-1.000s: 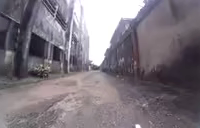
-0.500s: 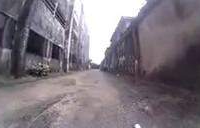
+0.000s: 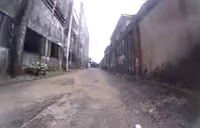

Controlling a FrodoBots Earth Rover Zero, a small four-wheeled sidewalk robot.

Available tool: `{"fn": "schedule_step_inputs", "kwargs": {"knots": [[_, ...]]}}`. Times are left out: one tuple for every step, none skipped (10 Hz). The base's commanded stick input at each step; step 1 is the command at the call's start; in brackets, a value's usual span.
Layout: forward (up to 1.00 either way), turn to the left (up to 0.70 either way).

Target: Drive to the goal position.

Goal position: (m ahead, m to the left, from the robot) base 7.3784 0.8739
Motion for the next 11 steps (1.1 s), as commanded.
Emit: {"fn": "schedule_step_inputs", "kwargs": {"knots": [[0.30, 0.00], [0.30, 0.00], [0.30, 0.00], [0.30, 0.00], [0.30, 0.00], [0.30, 0.00], [0.30, 0.00], [0.30, 0.00], [0.30, 0.00], [0.30, 0.00], [0.30, 0.00]]}}
